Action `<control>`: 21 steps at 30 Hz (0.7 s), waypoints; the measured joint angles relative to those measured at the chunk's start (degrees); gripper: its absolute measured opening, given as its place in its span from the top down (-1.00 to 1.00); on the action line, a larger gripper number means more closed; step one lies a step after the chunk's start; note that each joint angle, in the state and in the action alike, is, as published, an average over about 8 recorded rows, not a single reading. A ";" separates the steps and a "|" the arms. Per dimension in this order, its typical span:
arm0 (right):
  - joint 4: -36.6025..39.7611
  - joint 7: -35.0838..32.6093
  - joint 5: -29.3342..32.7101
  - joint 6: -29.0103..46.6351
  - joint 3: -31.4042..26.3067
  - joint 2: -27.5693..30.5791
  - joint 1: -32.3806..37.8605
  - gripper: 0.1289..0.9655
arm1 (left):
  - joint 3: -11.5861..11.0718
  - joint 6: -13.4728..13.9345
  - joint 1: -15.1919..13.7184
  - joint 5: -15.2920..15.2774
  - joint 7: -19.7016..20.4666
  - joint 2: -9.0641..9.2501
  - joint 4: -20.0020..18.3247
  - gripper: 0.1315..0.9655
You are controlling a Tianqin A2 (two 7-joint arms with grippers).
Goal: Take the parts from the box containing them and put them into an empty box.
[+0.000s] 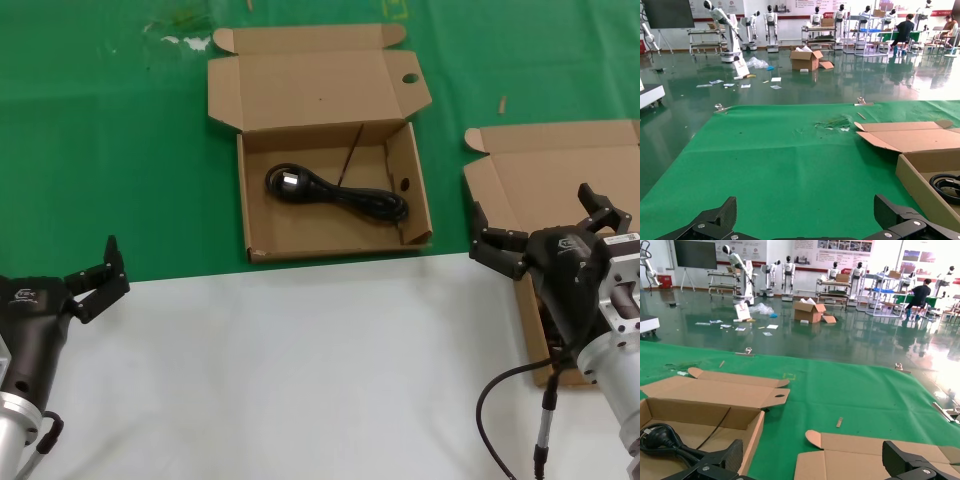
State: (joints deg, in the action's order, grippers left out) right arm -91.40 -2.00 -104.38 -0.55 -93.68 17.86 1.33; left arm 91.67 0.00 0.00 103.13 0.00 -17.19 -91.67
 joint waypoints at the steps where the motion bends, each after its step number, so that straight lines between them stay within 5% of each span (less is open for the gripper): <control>1: 0.00 0.00 0.00 0.00 0.00 0.00 0.00 -1.00 | 0.00 0.00 0.00 0.00 0.00 0.00 0.00 -1.00; 21: 0.00 0.00 0.00 0.00 0.00 0.00 0.00 -1.00 | 0.00 0.00 0.00 0.00 0.00 0.00 0.00 -1.00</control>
State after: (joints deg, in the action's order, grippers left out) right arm -91.40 -2.00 -104.38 -0.55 -93.68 17.86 1.33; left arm 91.67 0.00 0.00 103.13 0.00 -17.19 -91.67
